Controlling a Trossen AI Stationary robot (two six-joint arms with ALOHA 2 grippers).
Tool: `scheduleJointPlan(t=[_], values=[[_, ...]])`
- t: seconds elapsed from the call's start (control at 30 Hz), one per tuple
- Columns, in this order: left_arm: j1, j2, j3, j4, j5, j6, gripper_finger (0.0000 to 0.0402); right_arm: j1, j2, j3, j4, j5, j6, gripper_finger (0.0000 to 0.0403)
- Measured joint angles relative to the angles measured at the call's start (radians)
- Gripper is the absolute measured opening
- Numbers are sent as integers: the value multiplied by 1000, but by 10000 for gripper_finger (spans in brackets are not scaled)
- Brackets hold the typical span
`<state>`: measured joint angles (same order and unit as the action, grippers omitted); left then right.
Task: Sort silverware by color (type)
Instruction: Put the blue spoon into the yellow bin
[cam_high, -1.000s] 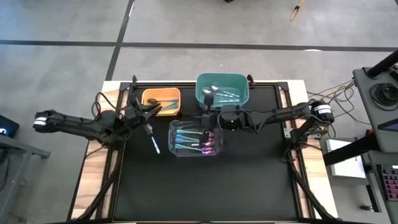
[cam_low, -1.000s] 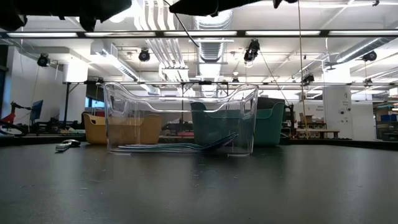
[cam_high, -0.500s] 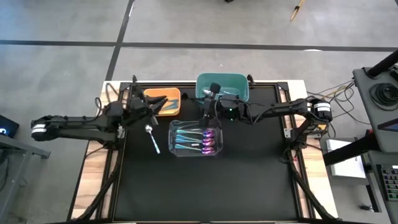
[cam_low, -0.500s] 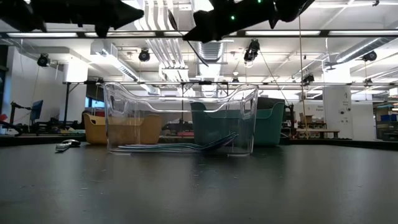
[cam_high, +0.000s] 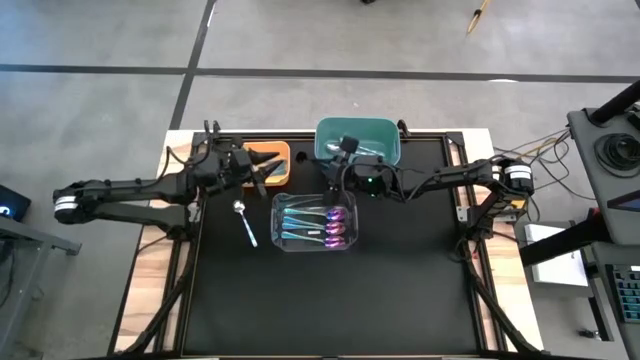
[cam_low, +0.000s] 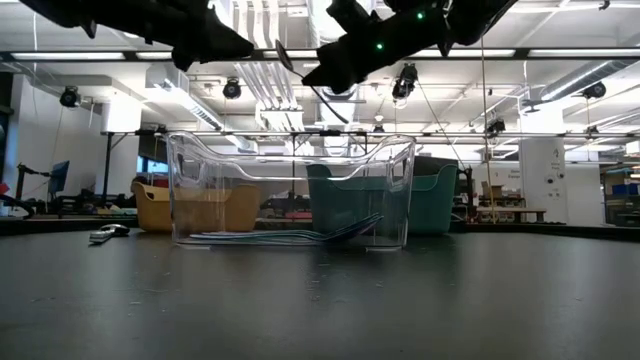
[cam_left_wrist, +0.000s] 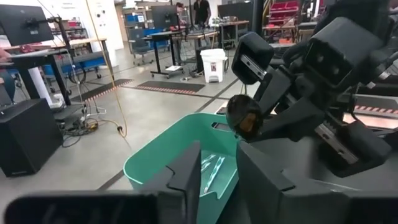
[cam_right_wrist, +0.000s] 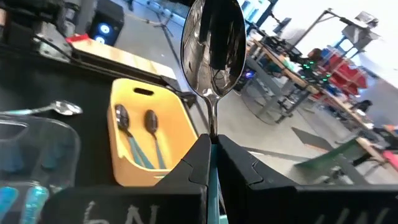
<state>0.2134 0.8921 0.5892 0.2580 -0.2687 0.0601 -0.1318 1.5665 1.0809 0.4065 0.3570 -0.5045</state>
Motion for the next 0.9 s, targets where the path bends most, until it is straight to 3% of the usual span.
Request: scheduleJointPlan(t=[0.23, 0.43, 0.67, 0.9], values=[[1, -3, 7, -21, 9, -1, 131, -2, 0, 0, -5, 63, -119, 9], [0, -1, 6, -72, 153, -4, 166, -20, 0, 0, -5, 65, -168, 9], [5, 24, 6, -45, 73, -57, 191, -24, 7, -2, -5, 64, -202, 9], [16, 121, 6, 76, 70, -33, 197, -24, 53, 2, 3, 66, -204, 9]])
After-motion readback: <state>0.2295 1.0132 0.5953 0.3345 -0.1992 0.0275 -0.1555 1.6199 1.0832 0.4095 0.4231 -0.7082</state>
